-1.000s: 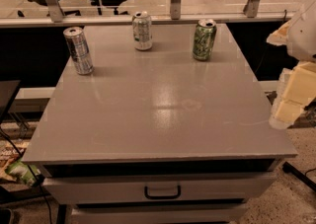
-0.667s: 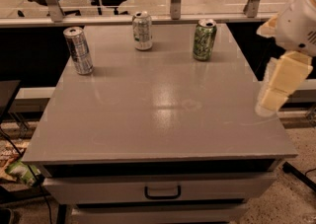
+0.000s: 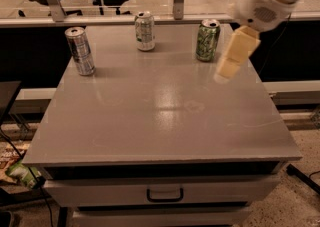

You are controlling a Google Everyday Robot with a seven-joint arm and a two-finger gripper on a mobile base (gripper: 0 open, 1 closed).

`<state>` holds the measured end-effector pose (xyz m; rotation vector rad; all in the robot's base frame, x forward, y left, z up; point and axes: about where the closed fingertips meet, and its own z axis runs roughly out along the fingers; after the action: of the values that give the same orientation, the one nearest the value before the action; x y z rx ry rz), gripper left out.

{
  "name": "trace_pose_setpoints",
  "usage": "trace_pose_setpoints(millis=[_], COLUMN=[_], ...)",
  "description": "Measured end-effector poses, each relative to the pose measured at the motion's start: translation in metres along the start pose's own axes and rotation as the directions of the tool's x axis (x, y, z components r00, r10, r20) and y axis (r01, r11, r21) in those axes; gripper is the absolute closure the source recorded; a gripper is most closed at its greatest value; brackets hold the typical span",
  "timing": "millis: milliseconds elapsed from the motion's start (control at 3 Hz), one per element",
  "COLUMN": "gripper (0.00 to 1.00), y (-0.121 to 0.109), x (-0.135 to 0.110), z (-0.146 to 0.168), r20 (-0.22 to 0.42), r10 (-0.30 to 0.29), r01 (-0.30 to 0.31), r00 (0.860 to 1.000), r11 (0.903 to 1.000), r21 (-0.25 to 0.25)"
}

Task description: Pick 7up can

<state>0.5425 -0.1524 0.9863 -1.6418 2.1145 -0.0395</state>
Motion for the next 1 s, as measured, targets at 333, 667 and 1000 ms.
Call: trace_pose_setpoints(millis=[333, 667, 1000], gripper=[0.00, 0.00, 0.00], y=[-0.037, -0.086, -0.119], x=[-0.031, -0.061, -0.080], z=[0.033, 0.080, 0.114], r20=[0.006, 0.036, 0.063], r10=[0.041, 0.149, 0.232], r01=[-0.042, -0.149, -0.232], r00=[0.999, 0.988, 0.971], r11=[0.9989, 0.9888, 0.9727], r21=[0.020, 0.005, -0.002])
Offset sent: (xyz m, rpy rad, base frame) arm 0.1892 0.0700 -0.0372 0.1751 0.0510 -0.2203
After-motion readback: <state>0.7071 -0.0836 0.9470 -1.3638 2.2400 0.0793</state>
